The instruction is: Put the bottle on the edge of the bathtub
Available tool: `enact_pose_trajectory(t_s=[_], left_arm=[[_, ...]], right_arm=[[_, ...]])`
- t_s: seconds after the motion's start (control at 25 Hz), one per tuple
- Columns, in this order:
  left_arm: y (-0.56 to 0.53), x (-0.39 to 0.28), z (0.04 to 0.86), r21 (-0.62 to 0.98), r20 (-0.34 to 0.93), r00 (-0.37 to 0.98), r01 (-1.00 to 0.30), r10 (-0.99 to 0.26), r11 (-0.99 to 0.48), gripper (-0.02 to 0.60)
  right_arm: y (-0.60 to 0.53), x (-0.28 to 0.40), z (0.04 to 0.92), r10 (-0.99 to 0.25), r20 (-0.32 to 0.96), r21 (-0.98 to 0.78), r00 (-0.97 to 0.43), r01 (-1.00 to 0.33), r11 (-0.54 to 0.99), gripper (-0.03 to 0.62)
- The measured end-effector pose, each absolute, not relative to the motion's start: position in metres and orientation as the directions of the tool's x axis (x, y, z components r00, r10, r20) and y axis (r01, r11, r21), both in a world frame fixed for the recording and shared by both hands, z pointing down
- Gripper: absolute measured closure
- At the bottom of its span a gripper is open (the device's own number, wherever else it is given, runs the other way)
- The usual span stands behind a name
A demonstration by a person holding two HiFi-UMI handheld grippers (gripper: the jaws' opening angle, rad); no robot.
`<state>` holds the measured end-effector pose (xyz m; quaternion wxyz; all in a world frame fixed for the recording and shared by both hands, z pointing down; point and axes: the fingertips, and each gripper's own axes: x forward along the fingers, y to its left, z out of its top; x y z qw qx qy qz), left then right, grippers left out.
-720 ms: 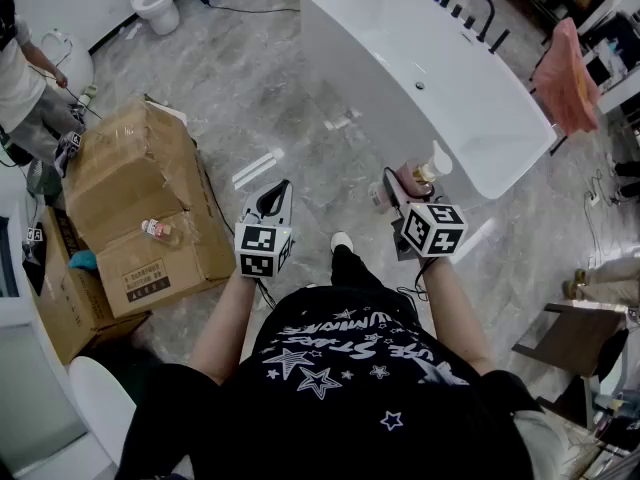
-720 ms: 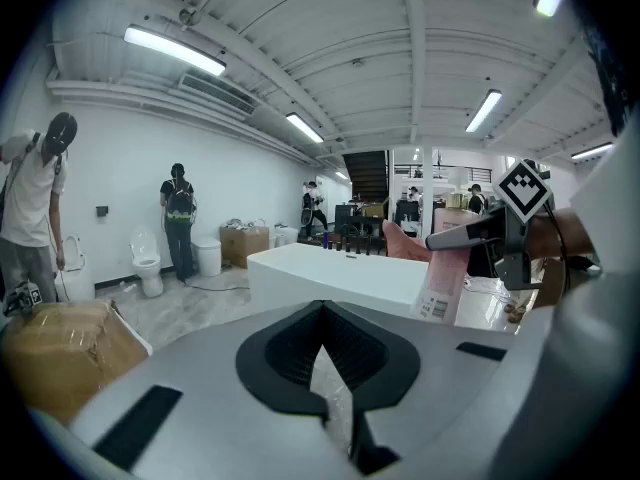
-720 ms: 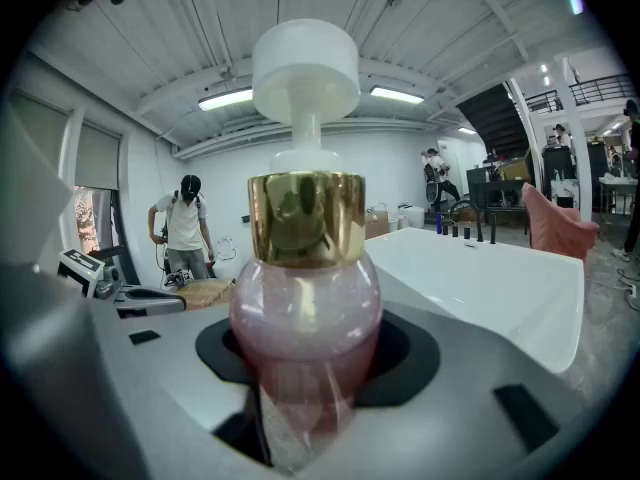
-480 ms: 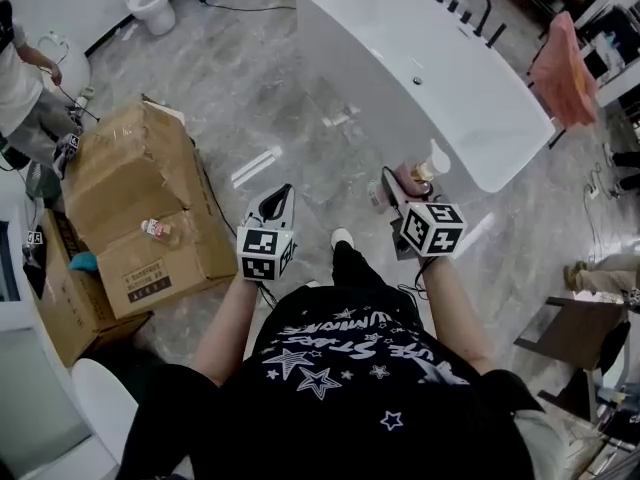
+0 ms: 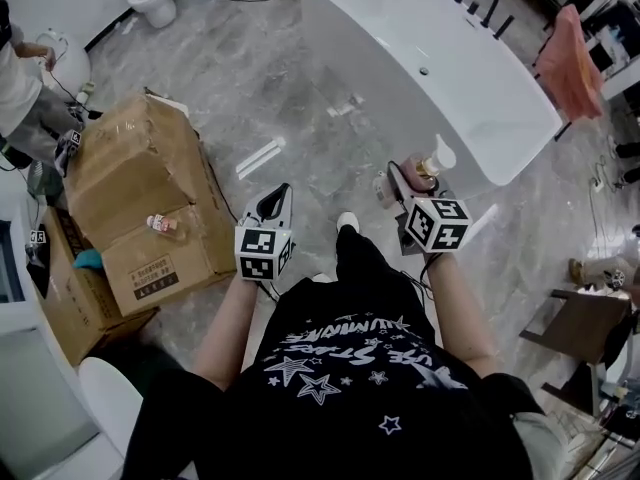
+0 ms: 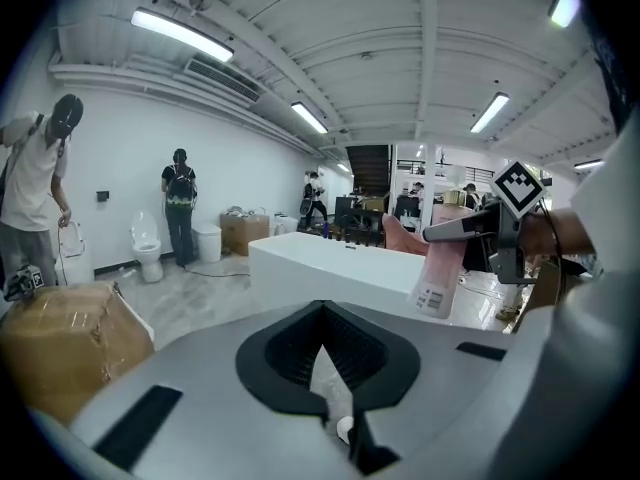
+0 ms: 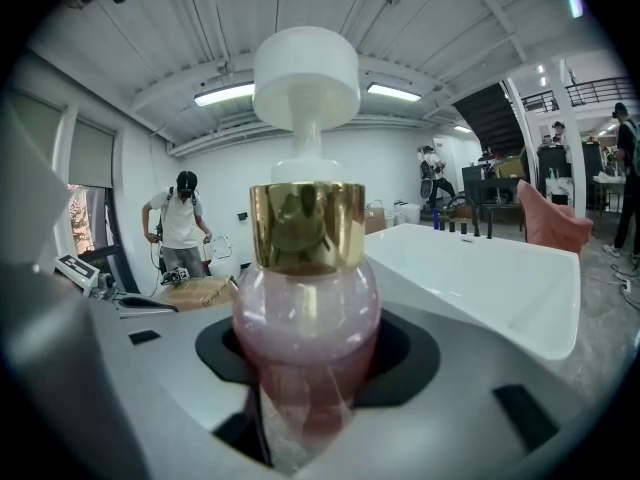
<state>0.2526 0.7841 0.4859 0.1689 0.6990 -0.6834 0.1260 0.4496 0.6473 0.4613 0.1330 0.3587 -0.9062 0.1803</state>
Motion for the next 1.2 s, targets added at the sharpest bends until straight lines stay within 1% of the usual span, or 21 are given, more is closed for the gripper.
enact_pose_trajectory(t_s=[0.2, 0.44, 0.6, 0.84, 1.04, 1.2], left_arm=[[0.752, 0.235, 0.486, 0.077, 0.406, 0.040, -0.997, -0.913, -0.010, 0.567], [0.690, 0.194, 0.487, 0.062, 0.433, 0.009, -0.998, -0.901, 0.020, 0.568], [0.623, 0.158, 0.490, 0.039, 0.461, -0.019, -0.998, -0.887, 0.042, 0.566], [0.503, 0.118, 0.478, 0.030, 0.454, -0.029, -0.998, -0.890, 0.047, 0.567], [0.418, 0.099, 0.472, 0.048, 0.438, -0.029, -0.997, -0.899, 0.055, 0.568], [0.375, 0.086, 0.467, 0.050, 0.425, -0.022, -0.998, -0.905, 0.048, 0.566]], right_arm=[[0.619, 0.434, 0.470, -0.597, 0.368, -0.263, -0.712, -0.696, 0.668, 0.373], [0.539, 0.400, 0.489, -0.574, 0.383, -0.295, -0.724, -0.684, 0.667, 0.373], [0.464, 0.371, 0.497, -0.566, 0.384, -0.296, -0.730, -0.678, 0.673, 0.373], [0.350, 0.335, 0.501, -0.565, 0.386, -0.311, -0.729, -0.680, 0.665, 0.373], [0.271, 0.323, 0.499, -0.576, 0.382, -0.312, -0.723, -0.687, 0.656, 0.373], [0.230, 0.318, 0.500, -0.582, 0.399, -0.298, -0.708, -0.701, 0.648, 0.373]])
